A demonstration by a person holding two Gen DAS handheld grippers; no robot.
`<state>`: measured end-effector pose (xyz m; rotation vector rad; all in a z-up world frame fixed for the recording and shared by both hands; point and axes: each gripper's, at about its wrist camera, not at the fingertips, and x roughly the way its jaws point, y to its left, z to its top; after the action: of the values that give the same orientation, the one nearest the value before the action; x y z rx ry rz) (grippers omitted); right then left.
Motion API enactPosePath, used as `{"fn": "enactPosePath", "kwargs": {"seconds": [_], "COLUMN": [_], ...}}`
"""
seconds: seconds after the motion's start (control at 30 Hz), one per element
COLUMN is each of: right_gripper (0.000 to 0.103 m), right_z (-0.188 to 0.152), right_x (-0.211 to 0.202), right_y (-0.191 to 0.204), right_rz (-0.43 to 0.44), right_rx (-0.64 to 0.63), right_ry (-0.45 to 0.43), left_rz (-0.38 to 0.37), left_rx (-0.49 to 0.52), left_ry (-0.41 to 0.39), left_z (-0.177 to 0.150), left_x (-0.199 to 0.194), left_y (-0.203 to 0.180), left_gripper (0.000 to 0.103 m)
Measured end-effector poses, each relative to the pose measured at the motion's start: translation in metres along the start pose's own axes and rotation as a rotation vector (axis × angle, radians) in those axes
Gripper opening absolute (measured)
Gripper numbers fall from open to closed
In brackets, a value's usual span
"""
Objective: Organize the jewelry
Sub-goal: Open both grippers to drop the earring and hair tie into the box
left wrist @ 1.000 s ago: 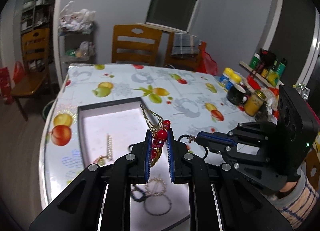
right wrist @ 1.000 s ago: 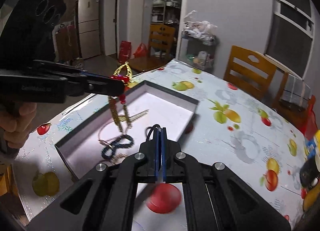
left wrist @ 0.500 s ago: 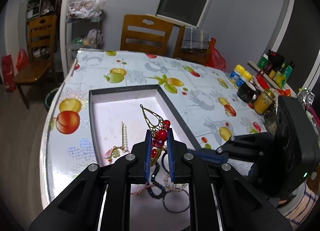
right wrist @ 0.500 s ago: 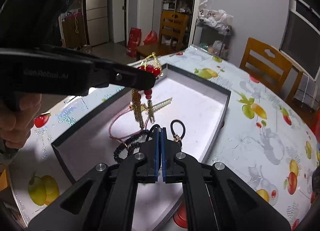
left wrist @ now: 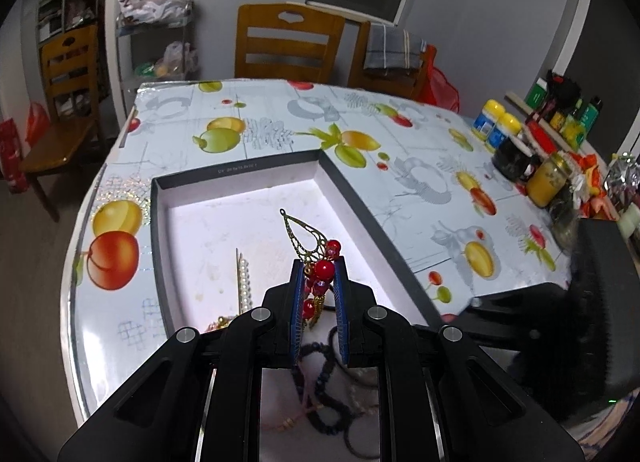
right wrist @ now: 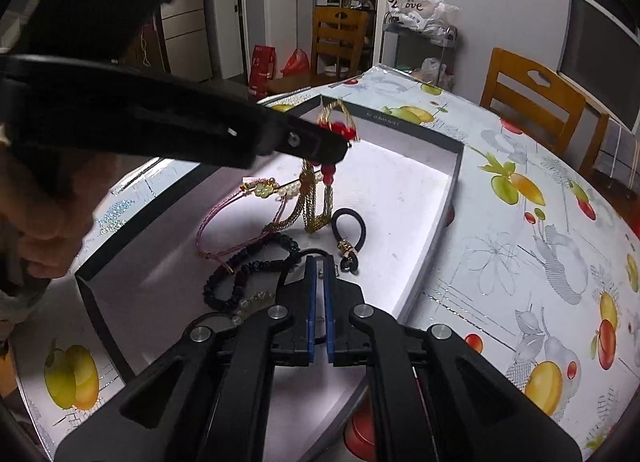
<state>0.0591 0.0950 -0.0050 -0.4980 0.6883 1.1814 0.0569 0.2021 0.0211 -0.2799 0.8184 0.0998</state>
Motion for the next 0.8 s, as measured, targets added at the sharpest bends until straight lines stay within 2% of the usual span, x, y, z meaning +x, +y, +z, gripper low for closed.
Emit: {"fn": "enactPosePath", "kwargs": {"seconds": [0.07,0.13,0.33,0.4,0.43,0.5,0.53,0.57,0.7,0.77,0.8], "right_gripper": [0.023,0.03,0.031,0.039,0.044,0.045,0.048,0.054,0.061,0.069,0.07], "right_z": [-0.001,-0.001,-0.003,-0.007,-0.008,-0.013,-0.015,-0.018,-0.029,-0.035,-0.038], "right_x": [-0.006,-0.013,-0.032,-0.037,-0.039,-0.043,-0.045,-0.047,-0.057,-0.062,-0.065], "right_y": [-0.001,-0.002,-0.003,-0.005,-0.007,-0.01,-0.012,-0.013,-0.016,-0.017,-0.017], "right_rz": [0.007,0.013,0.018,0.016,0.016,0.013,0.015,0.02,0.029,0.032,0.033], "right_rx": [0.006,0.009,0.01,0.018,0.021,0.029,0.035,0.044,0.063,0.073,0.08], "right_ry": [-0.019,-0.043,-0.082,-0.089,-0.092,-0.098,-0.099,-0.1,-0.116,-0.123,-0.131], "left_rz": [0.005,0.012,0.062,0.068,0.071,0.08,0.09,0.102,0.15,0.152,0.159], "left_rx": [-0.001,0.003,0.005,-0.002,-0.004,-0.004,0.002,0.012,0.043,0.028,0.019], "left_ry": [0.011,0.019,0.023,0.023,0.021,0.011,0.002,-0.011,-0.053,-0.073,-0.098], "left_z": [0.002,0.002,0.005,0.004,0.004,0.003,0.001,-0.001,-0.012,-0.018,-0.025], "left_x": [0.006,0.011,0.018,0.018,0.018,0.015,0.012,0.008,-0.009,-0.017,-0.025], "left_y": [0.002,0.002,0.002,0.003,0.003,0.002,0.0,-0.002,-0.01,-0.009,-0.01], "left_gripper": [0.015,0.015,0.015,0.015,0.02,0.031,0.039,0.051,0.054,0.069,0.071]}}
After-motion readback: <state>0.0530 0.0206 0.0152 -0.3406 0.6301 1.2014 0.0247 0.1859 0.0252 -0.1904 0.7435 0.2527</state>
